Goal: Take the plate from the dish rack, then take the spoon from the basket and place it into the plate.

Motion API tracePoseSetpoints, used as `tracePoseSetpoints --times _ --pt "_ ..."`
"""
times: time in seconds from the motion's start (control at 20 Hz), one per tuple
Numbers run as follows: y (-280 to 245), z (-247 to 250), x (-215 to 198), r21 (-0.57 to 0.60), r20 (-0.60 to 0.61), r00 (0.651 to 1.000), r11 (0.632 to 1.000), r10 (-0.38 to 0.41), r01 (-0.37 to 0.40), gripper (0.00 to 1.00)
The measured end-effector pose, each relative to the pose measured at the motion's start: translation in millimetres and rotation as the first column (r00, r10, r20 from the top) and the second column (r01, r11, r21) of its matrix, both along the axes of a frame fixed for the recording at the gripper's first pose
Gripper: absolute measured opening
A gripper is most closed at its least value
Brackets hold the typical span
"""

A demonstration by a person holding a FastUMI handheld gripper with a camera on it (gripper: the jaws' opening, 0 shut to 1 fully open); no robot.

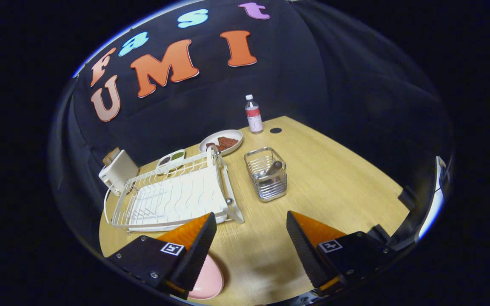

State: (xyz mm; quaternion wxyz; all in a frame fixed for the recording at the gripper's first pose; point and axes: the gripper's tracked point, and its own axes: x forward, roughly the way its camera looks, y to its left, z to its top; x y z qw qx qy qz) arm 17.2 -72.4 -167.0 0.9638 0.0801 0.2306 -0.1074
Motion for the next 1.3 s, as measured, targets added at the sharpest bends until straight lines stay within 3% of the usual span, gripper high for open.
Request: tracePoseSetpoints --times 0.25,0.55,0.9,1.1,1.25,1.3 --pt "-24.0 22.6 29.2 -0.112 0.108 0.994 0.994 0.014 -0.002 0.98" --pt "-40.6 42.5 69.4 -0.261 0.233 0.965 0.964 0.123 -0.06 0.99" --pt "-50.2 5.6 99.7 -0.176 0.184 0.97 0.976 0.158 -0.125 0.99" --pt "-46.3 3.8 106.8 -0.195 0.217 0.96 0.972 0.175 -0.133 0.76" --pt "-45.2 -9.4 110.4 -0.209 0.178 0.966 0.966 0.189 -0.15 0.52" --pt "-44.7 -12.7 111.0 -0.199 0.165 0.968 0.968 0.187 -0.153 0.48"
